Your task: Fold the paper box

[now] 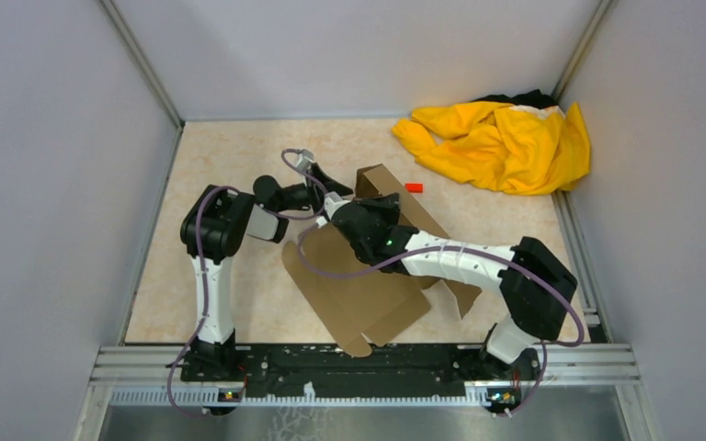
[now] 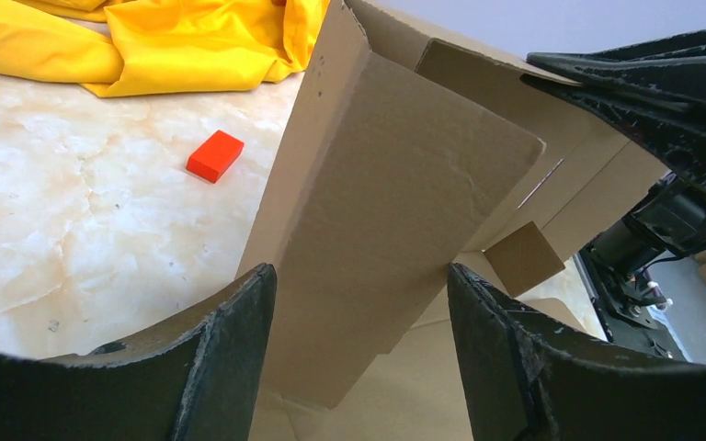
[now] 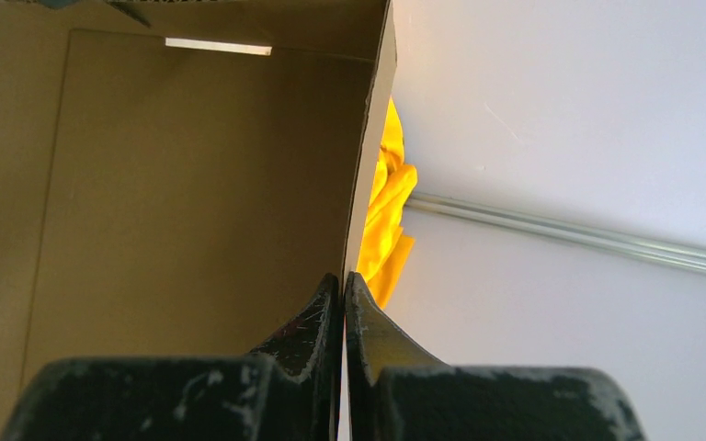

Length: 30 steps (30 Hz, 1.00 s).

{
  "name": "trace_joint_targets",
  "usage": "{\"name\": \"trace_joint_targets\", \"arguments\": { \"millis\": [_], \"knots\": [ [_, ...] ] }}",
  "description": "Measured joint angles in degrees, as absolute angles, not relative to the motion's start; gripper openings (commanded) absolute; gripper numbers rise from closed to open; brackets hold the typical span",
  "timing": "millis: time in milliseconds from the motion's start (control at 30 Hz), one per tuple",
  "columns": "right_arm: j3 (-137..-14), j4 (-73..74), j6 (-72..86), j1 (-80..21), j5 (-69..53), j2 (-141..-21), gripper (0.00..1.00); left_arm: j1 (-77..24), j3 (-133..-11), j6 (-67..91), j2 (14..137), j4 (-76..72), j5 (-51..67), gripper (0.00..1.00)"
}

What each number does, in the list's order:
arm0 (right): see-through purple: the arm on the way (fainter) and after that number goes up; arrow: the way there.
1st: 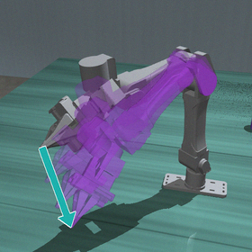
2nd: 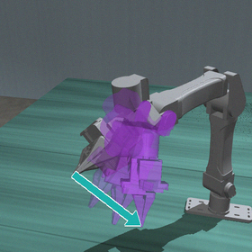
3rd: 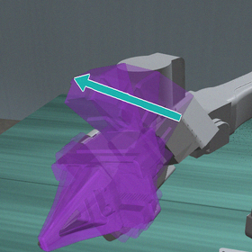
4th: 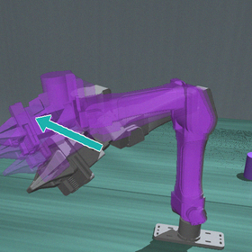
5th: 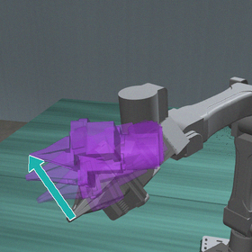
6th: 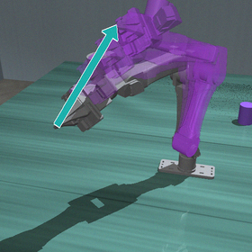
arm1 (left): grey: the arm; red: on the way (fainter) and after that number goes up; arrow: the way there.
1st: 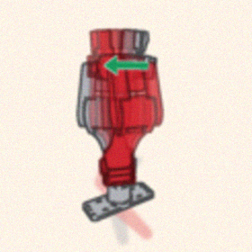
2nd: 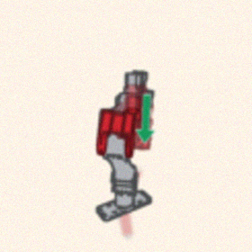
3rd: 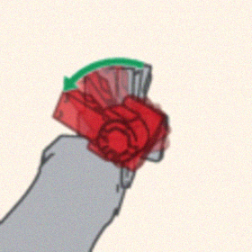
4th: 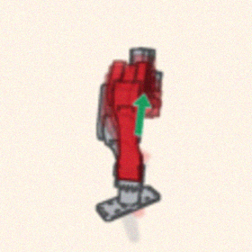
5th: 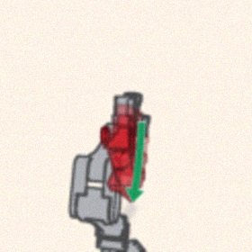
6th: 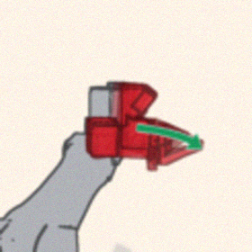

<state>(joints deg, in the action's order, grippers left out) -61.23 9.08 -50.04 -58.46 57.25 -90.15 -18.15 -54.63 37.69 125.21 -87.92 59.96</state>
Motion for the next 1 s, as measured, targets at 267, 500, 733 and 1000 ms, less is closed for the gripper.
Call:
{"name": "trace_joint_targets", "arguments": {
  "millis": [267, 500, 733, 1000],
  "knots": [
    [-61.34, 8.62, -51.27, -59.51, 60.42, -91.96, 0.0, -18.11, -56.31, 39.07, 125.38, -88.25, 60.95, 0.75],
    [-61.78, 8.6, -51.2, -60.38, 60.77, -92.25, 0.0, -17.63, -57.21, 41.19, 126.78, -88.38, 61.19, 0.74],
    [-61.98, 8.84, -51.07, -60.38, 60.6, -92.31, 0.0, -16.03, -55.24, 45.04, 127.09, -88.38, 62.22, 0.76],
    [-61.95, 8.95, -50.89, -60.45, 60.62, -92.31, 0.0, -13.08, -50.98, 45.84, 126.48, -88.38, 63.59, 0.78]
  ]
}}
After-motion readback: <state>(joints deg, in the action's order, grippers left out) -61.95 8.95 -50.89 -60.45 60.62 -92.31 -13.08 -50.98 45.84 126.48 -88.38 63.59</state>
